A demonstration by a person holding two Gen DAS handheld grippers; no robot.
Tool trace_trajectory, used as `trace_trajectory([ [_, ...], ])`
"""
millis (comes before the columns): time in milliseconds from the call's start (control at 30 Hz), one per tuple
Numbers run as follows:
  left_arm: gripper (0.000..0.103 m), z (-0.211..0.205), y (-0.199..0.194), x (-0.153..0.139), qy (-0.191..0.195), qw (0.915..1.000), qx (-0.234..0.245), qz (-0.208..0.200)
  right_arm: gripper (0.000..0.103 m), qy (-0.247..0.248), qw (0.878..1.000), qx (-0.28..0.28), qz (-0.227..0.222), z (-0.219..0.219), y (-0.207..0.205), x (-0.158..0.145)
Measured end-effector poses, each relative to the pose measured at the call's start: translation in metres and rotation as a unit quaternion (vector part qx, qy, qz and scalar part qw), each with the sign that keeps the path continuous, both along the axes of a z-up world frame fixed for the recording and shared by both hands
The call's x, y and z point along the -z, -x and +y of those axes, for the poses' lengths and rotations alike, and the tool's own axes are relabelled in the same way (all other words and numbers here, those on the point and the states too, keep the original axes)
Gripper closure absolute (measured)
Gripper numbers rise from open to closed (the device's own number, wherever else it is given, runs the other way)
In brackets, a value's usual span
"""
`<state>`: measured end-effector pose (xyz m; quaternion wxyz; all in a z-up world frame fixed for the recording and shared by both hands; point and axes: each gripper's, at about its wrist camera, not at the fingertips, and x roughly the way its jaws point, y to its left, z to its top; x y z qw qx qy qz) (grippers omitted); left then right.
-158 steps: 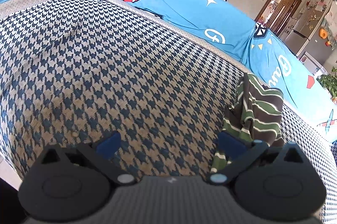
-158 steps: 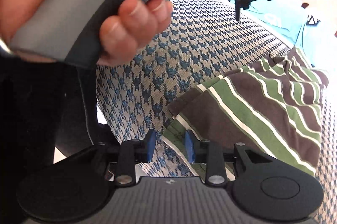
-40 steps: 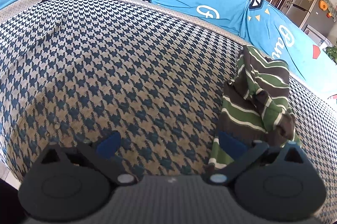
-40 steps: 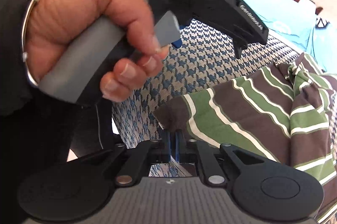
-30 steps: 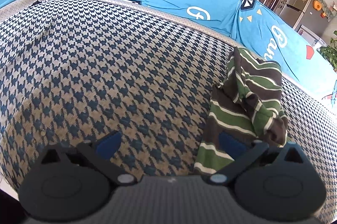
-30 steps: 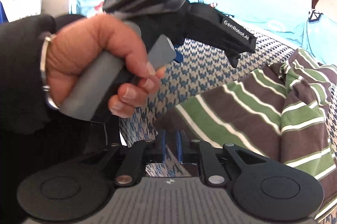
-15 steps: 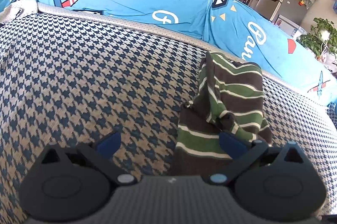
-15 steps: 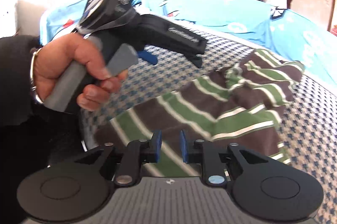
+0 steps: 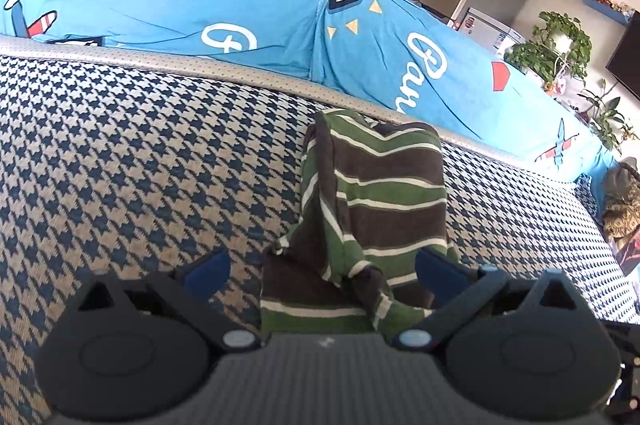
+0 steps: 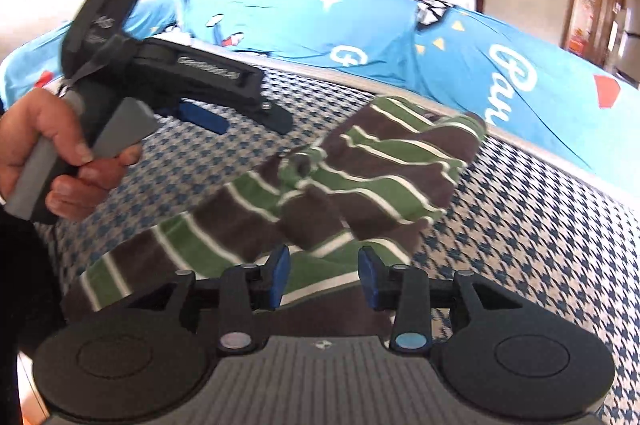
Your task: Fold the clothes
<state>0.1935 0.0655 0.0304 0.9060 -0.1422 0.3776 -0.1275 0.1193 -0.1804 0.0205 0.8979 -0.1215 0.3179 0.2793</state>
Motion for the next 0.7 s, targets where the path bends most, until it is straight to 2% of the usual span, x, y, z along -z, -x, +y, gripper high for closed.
trace_trajectory([
  [233, 0.003, -0.015, -0.012, 0.003, -0.005, 0.9989, 0.046, -0.008, 0.057, -0.019, 0.999, 0.04, 0.017, -0.013, -0.017, -0.001],
  [367, 0.012, -0.024, -0.017, 0.005, -0.014, 0.9972, 0.073, -0.01, 0.051, -0.031, 0.998, 0.058, 0.022, -0.021, -0.022, -0.003],
  [700, 0.032, -0.031, -0.04, 0.02, -0.01, 0.9965, 0.081, 0.018, 0.051, -0.038, 0.993, 0.107, 0.041, -0.03, -0.042, 0.001],
])
